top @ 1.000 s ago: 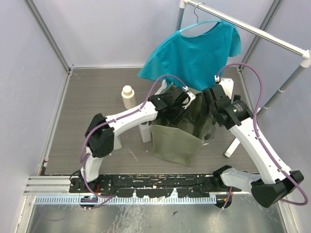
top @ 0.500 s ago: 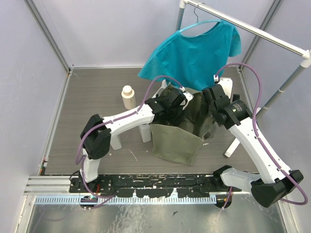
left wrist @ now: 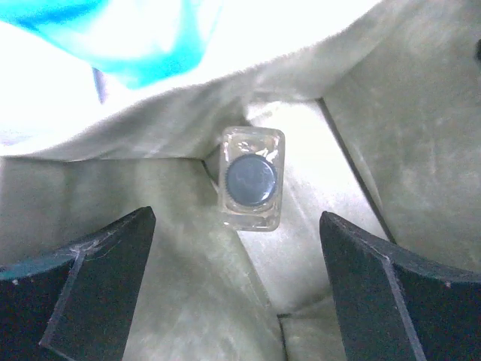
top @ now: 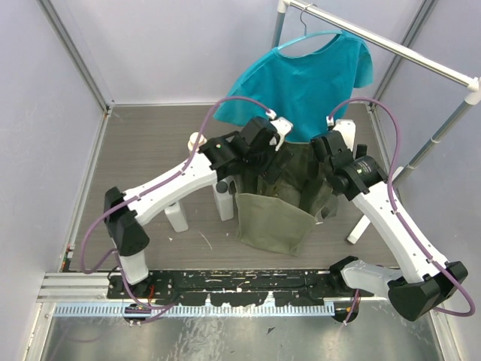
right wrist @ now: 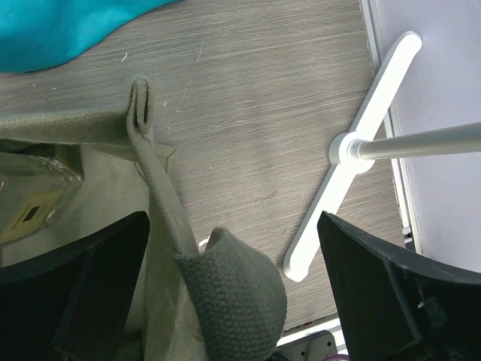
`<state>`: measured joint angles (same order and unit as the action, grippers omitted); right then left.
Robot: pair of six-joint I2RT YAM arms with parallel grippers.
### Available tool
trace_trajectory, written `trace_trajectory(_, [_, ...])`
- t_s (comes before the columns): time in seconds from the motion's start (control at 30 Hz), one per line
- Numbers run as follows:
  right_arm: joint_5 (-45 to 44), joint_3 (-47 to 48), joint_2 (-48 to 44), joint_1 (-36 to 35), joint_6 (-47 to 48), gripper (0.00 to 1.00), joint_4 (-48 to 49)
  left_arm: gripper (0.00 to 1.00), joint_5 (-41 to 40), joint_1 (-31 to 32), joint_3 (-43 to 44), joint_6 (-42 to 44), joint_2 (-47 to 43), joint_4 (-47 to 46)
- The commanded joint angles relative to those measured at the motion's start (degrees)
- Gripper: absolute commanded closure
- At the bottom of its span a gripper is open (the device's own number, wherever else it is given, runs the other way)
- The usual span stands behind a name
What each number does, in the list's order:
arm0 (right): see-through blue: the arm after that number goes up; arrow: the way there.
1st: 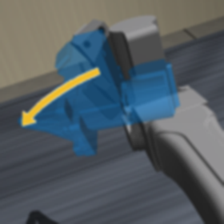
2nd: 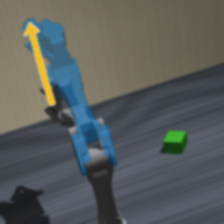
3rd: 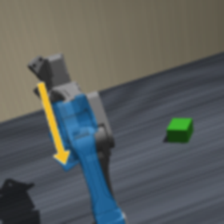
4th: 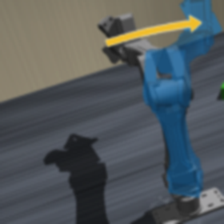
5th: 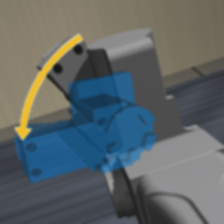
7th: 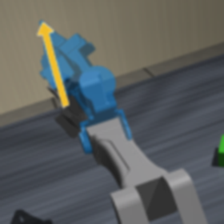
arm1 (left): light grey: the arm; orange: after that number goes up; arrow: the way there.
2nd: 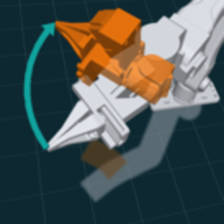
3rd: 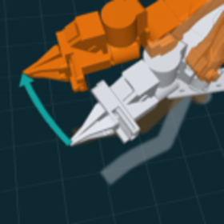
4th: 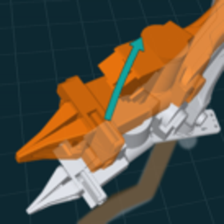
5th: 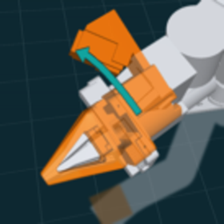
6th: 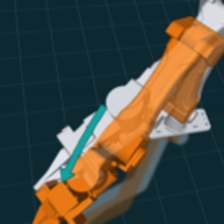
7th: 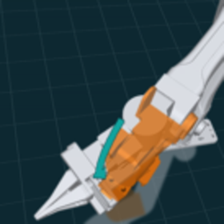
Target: Place the personal care products into the canvas bag
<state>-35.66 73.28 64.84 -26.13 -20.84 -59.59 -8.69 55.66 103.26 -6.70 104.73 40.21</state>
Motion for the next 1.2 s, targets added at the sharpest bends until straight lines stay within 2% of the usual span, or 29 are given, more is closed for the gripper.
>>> trace_trajectory(0.0, [-2.25, 0.07, 0.02, 0.28, 1.38, 0.00, 2.71, 0.02, -5.49, -0.28, 6.34, 1.33, -4.73, 5.56])
trace_trajectory(0.27, [-2.05, 0.35, 1.08, 0.29, 2.17, 0.00, 3.79, 0.02, -18.47, -1.23, 11.11, 2.76, -7.74, 2.67])
trace_trajectory(0.4, [-2.46, 0.25, 1.10, 0.27, 2.47, 0.00, 3.62, 0.02, -15.33, -7.02, 22.45, 0.80, -5.31, 12.79])
trace_trajectory(0.53, [-2.43, 0.29, 1.08, 0.29, 2.47, 0.00, 3.40, 0.02, -10.59, -16.92, 32.33, -4.77, -1.59, 25.23])
trace_trajectory(0.77, [-2.75, 0.59, 1.74, 0.29, 2.45, 0.00, 2.87, 0.02, -2.80, -29.75, 23.62, -15.07, -2.19, 29.68])
trace_trajectory(1.0, [-2.74, 0.99, 2.96, 0.26, 2.56, 0.00, 2.63, 0.02, 0.35, -31.35, 12.07, -15.02, -0.48, 21.41])
trace_trajectory(1.17, [-3.68, 0.55, 2.69, 0.29, 2.32, 0.00, 2.54, 0.02, 0.29, -31.78, 7.83, -13.88, 2.16, 15.84])
